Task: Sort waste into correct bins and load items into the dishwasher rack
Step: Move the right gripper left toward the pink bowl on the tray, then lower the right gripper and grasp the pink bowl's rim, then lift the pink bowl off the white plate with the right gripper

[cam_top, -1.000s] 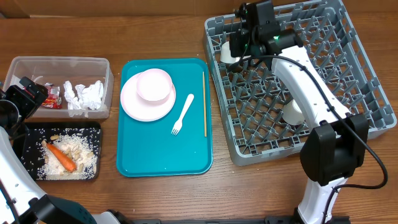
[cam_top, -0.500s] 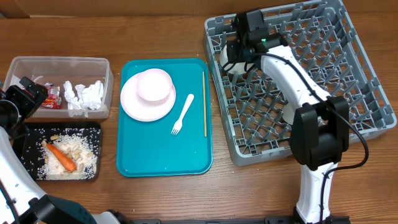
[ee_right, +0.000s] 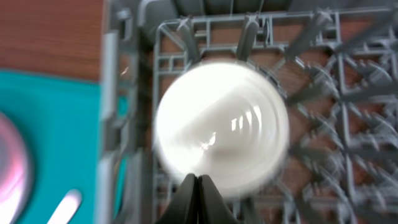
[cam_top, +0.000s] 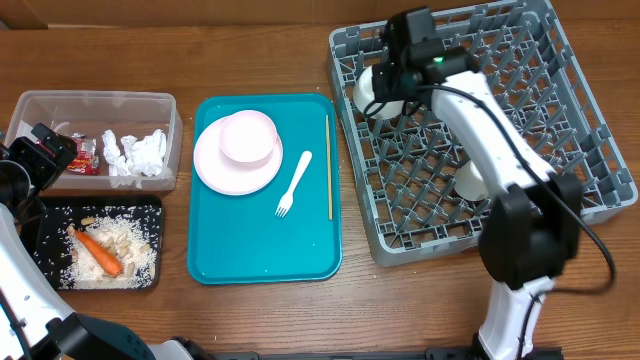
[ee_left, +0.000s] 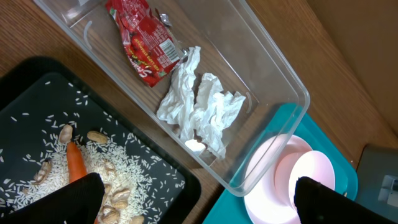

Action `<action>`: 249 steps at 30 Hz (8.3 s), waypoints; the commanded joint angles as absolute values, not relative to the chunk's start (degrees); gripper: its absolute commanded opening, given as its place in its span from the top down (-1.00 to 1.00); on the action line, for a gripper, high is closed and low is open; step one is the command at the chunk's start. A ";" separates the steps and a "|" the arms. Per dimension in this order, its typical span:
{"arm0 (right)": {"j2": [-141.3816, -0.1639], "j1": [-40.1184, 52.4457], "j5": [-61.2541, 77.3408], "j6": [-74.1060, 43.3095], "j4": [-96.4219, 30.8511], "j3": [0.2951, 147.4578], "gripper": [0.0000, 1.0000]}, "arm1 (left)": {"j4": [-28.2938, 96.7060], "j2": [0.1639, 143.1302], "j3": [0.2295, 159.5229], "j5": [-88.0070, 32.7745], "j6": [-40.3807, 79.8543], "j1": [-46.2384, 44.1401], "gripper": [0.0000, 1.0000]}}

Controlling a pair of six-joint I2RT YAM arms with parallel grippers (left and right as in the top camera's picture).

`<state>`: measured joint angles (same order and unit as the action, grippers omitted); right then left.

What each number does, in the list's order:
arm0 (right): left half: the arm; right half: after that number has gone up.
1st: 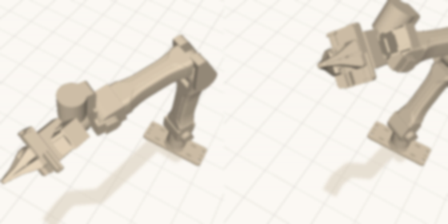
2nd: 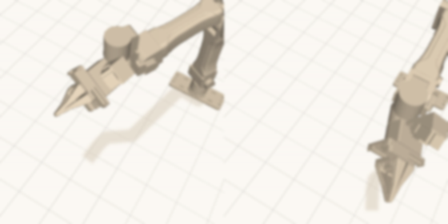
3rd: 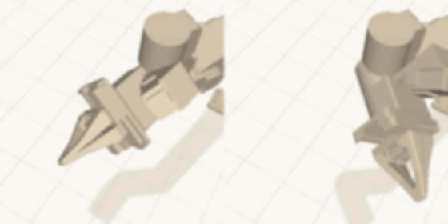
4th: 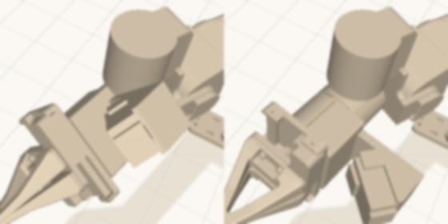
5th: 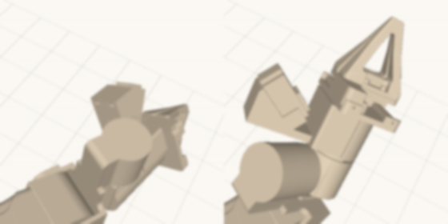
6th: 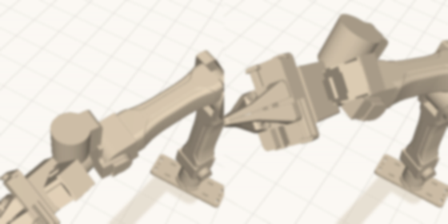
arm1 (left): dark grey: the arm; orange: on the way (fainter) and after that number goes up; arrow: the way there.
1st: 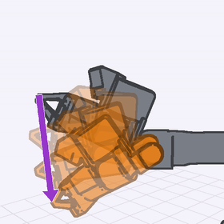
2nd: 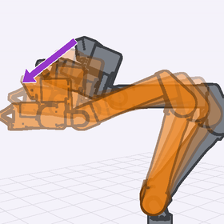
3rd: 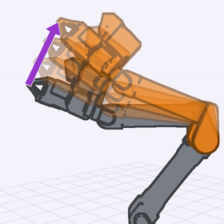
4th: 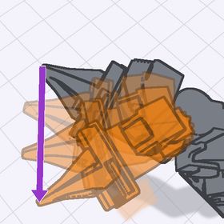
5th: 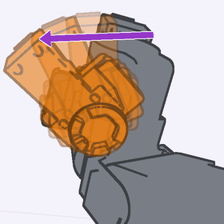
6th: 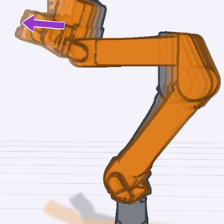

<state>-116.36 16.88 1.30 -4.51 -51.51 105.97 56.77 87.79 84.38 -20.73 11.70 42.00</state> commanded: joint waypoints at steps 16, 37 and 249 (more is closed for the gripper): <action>-111.31 19.16 16.82 -4.54 -64.40 96.77 -0.40 | 56.73 87.85 85.71 -20.36 12.03 41.98 -1.00; -111.31 24.34 12.93 -4.58 -54.46 90.00 0.22 | 56.73 87.85 85.71 -20.34 12.03 41.98 -1.00; -127.79 39.68 -2.96 -16.08 -35.07 111.46 0.92 | 56.73 87.85 85.71 -20.34 12.03 41.98 -1.00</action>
